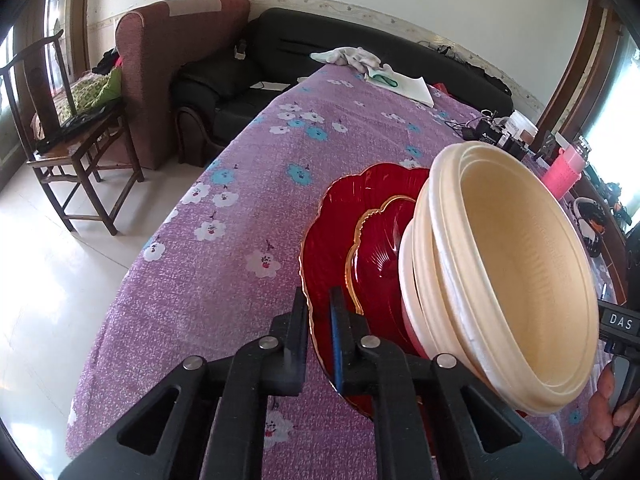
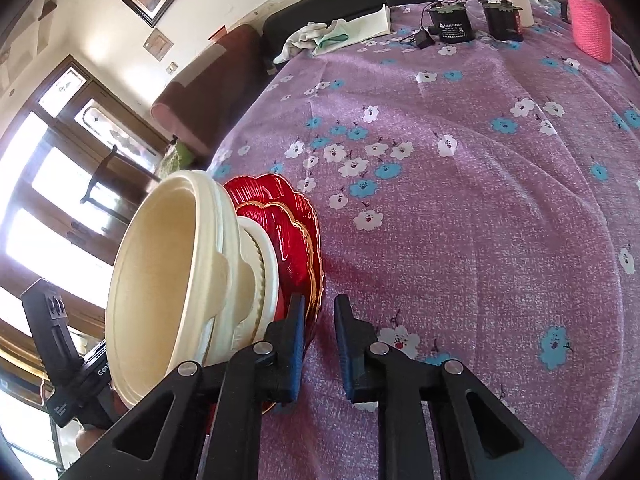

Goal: Organize plates and bowls

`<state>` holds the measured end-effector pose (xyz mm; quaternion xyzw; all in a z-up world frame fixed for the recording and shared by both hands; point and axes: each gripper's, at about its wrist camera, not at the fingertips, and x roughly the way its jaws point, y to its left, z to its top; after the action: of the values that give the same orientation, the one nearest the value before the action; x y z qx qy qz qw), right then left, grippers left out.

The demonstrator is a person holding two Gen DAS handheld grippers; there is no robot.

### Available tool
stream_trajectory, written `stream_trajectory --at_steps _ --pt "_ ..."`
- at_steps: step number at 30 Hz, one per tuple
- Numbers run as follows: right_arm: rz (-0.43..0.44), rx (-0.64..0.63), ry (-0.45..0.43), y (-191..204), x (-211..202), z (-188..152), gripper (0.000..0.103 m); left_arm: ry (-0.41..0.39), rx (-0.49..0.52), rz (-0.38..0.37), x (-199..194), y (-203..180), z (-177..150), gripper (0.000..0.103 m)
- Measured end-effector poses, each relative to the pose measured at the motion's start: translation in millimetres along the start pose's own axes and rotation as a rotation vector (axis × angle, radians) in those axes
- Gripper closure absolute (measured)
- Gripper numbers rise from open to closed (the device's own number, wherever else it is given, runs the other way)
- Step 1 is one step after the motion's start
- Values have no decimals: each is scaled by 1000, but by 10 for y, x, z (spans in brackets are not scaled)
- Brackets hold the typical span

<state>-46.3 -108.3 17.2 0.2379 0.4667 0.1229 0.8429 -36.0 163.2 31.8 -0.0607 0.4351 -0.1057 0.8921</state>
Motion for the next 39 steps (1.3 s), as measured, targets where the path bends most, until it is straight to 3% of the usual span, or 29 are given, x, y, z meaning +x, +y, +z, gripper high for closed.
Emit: stream_trajectory --at_steps 8,15,33,39 --pt "8 11 -10 -15 -40 -48 91 -5 7 4 -35 -105 -20 93" --pt "-20 27 -54 -214 -349 -106 91 -5 54 -25 -28 -506 -46 93" --pt "-123 208 -216 -1391 -1423 -407 91 75 244 -121 306 -2009 -273 93" --pt "-143 271 -247 -1742 -1551 -443 90 68 281 -100 400 -2299 -316 92"
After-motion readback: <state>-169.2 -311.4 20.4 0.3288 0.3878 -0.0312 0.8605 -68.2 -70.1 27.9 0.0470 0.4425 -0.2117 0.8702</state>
